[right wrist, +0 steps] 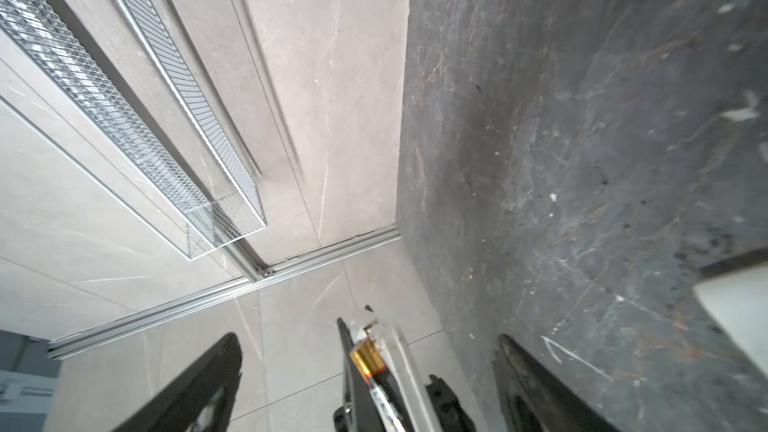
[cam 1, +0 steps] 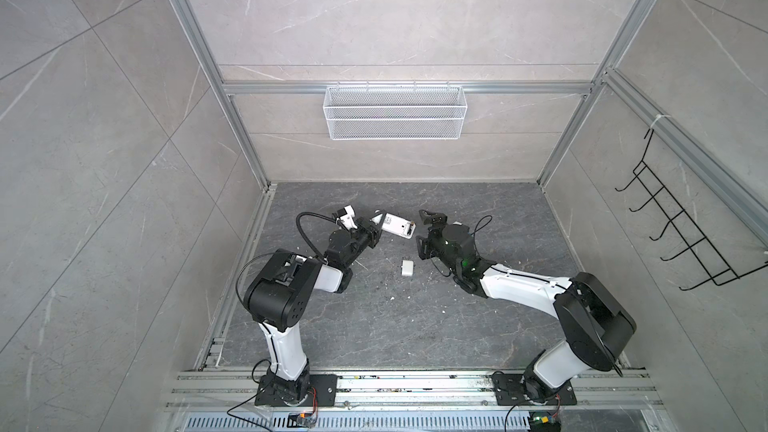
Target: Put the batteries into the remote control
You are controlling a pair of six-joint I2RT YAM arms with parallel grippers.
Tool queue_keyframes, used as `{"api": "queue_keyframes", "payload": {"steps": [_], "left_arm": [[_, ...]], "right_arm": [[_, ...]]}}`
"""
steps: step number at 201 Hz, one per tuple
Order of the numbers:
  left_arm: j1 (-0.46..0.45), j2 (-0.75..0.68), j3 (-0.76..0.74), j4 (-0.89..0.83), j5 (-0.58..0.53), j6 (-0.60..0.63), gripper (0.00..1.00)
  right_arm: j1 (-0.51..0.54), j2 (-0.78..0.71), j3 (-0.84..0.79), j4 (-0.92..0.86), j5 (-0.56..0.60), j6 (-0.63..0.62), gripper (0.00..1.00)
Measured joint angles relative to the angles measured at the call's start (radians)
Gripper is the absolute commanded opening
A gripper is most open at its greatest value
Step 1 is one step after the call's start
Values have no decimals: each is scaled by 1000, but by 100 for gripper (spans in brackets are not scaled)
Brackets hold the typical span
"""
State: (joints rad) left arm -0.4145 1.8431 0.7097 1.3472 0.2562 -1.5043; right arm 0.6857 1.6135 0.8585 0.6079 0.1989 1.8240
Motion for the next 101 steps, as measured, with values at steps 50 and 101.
{"api": "queue_keyframes", "payload": {"steps": [50, 101], "left_arm": [[0, 0, 7, 0, 7, 13, 7], [0, 0, 12, 1, 7, 14, 7]], "right_arm": [[19, 68, -5, 124, 7, 100, 89], [40, 93, -27, 185, 19, 174, 83]]}}
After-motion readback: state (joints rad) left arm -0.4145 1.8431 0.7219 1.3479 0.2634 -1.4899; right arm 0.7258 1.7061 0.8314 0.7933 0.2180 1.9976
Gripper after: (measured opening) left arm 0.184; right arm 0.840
